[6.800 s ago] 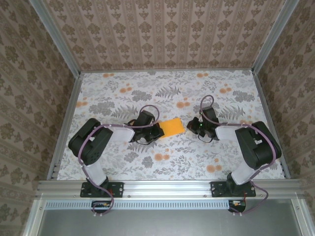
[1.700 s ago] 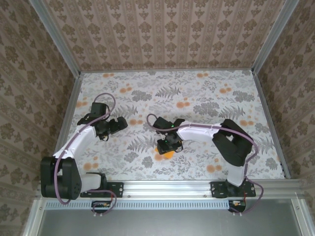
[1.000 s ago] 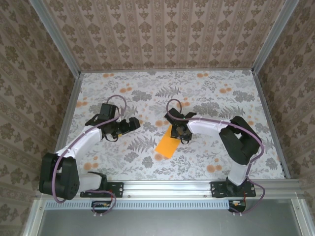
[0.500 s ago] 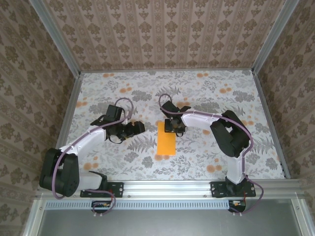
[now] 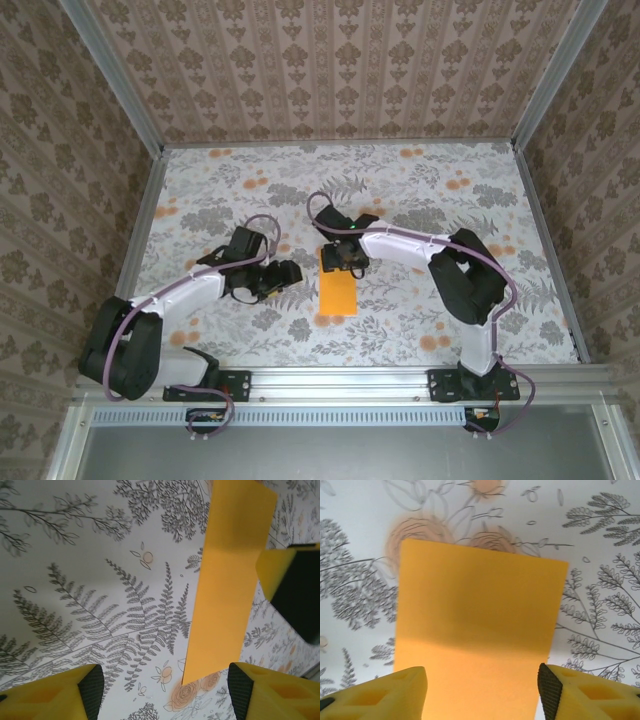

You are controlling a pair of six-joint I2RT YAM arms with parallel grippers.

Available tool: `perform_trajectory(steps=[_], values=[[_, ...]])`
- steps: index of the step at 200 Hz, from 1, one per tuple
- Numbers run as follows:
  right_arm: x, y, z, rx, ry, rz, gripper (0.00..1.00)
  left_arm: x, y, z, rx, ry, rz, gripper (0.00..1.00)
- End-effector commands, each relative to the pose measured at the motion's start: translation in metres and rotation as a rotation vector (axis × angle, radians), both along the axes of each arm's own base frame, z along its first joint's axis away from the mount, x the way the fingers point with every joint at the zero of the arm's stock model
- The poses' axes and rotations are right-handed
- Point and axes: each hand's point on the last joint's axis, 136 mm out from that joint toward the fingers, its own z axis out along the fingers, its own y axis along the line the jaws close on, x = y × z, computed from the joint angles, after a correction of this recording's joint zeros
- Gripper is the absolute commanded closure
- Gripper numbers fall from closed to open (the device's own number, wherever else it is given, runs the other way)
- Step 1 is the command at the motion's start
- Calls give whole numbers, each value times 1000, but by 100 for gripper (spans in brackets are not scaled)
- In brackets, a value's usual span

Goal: Fold a paper plane with a square sheet of paper (pick it up from the middle)
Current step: Fold the triangle a second time at the center of the table.

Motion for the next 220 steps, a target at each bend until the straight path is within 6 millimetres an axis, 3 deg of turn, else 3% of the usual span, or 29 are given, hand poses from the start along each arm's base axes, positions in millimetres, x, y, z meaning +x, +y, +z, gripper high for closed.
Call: perform_trajectory(steps=[1,61,118,177,220], values=[[-15,-7,-2,-130,11,45,30,8,20,-7,19,17,112,32],[-58,11,-18,-167,95,149,20,11,45,-11,4,30,208,32],[-96,17,-27,-132,192,213,16,11,54,-17,18,39,228,32],[-107,14,-48,-166,249,229,14,13,58,-18,25,40,234,31],[-111,-4,-67,-256,281,214,17,12,59,-20,30,47,233,31]])
